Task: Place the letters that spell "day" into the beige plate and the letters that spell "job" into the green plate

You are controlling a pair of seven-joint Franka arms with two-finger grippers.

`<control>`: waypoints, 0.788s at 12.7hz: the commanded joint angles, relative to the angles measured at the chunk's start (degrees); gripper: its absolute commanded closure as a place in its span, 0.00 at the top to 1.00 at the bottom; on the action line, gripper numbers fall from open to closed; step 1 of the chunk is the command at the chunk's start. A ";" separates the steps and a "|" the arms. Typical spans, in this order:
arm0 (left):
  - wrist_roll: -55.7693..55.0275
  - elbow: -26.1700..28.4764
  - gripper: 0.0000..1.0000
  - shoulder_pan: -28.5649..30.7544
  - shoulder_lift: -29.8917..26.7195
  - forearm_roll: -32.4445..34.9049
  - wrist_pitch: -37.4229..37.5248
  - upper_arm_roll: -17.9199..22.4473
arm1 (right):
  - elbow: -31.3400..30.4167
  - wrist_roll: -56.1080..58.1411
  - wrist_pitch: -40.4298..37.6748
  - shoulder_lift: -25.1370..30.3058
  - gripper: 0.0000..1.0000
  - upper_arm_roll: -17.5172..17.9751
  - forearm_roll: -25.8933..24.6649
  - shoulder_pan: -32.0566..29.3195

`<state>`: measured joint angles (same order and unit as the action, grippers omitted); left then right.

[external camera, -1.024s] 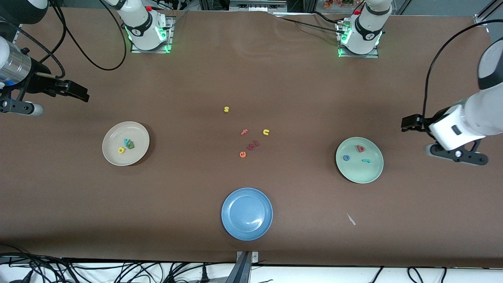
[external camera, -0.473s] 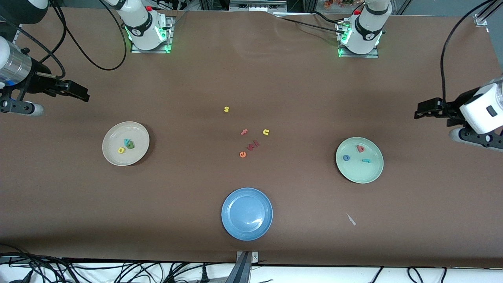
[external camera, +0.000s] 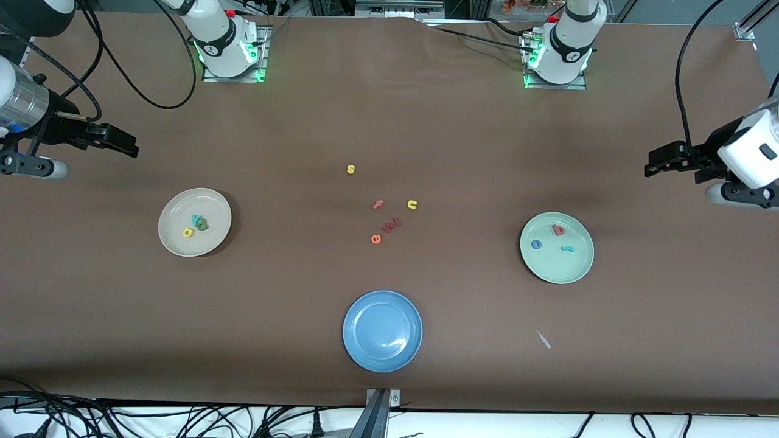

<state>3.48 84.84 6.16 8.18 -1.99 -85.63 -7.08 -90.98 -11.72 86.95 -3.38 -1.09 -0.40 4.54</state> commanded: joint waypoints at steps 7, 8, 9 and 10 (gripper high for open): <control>1.52 11.23 1.00 -7.13 -9.94 -1.00 -7.54 7.85 | -0.25 0.03 0.06 0.48 1.00 0.39 -0.57 -0.24; 1.70 11.05 1.00 -7.13 -9.85 -1.00 -7.19 7.87 | -0.25 0.03 0.15 0.48 1.00 0.39 -0.57 -0.24; 1.71 10.88 1.00 -7.22 -9.68 -0.92 -7.18 7.78 | -0.16 0.12 0.41 0.48 1.00 0.30 -0.48 -0.24; 1.71 10.53 1.00 -7.31 -9.59 -0.91 -6.83 7.43 | -0.16 0.12 0.67 0.48 1.00 0.39 -0.31 -0.24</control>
<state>4.12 94.81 0.10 -0.51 -2.03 -93.02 -0.15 -90.98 -11.72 87.12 -3.38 -1.07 -0.40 4.54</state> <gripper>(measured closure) 0.000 0.000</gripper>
